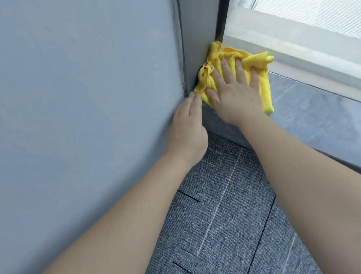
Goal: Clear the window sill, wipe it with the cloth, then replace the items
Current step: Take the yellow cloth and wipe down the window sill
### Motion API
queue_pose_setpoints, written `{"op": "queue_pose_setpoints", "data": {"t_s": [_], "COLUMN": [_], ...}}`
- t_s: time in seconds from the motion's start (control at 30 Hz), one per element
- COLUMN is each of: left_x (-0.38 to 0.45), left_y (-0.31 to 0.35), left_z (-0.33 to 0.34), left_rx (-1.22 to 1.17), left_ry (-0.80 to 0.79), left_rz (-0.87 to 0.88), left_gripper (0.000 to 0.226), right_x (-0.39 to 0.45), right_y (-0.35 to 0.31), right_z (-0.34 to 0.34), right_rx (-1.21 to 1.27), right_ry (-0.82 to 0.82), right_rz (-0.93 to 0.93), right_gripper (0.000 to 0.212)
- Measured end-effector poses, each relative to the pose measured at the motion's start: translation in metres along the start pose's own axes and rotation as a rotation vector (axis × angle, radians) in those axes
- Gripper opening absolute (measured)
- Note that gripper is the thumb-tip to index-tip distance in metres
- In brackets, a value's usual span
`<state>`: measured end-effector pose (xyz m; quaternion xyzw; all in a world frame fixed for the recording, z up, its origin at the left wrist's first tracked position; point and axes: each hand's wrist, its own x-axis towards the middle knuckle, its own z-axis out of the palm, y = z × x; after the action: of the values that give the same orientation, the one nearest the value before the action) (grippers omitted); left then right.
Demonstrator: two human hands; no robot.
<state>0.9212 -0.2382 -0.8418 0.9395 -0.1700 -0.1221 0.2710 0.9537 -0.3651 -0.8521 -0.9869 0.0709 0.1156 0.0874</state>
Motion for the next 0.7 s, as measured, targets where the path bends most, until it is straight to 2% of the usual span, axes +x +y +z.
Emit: {"op": "queue_pose_setpoints", "data": {"t_s": [0.2, 0.3, 0.5, 0.7], "left_x": [-0.003, -0.006, -0.008, 0.000], "left_y": [0.008, 0.015, 0.025, 0.030], "left_z": [0.005, 0.006, 0.015, 0.017], "left_rx": [-0.104, -0.116, -0.007, 0.147], "left_ry": [0.021, 0.040, -0.025, -0.115], "left_rz": [0.001, 0.027, 0.035, 0.019], "left_gripper": [0.054, 0.053, 0.063, 0.050], "right_x": [-0.021, -0.036, -0.073, -0.075], "right_y": [0.007, 0.021, 0.066, 0.076], "right_z": [0.005, 0.007, 0.004, 0.003], "right_rx": [-0.056, -0.059, -0.003, 0.145], "right_ry": [-0.038, -0.037, -0.046, -0.023], "right_rz": [-0.170, -0.157, 0.115, 0.408], "right_gripper": [0.053, 0.054, 0.058, 0.063]}}
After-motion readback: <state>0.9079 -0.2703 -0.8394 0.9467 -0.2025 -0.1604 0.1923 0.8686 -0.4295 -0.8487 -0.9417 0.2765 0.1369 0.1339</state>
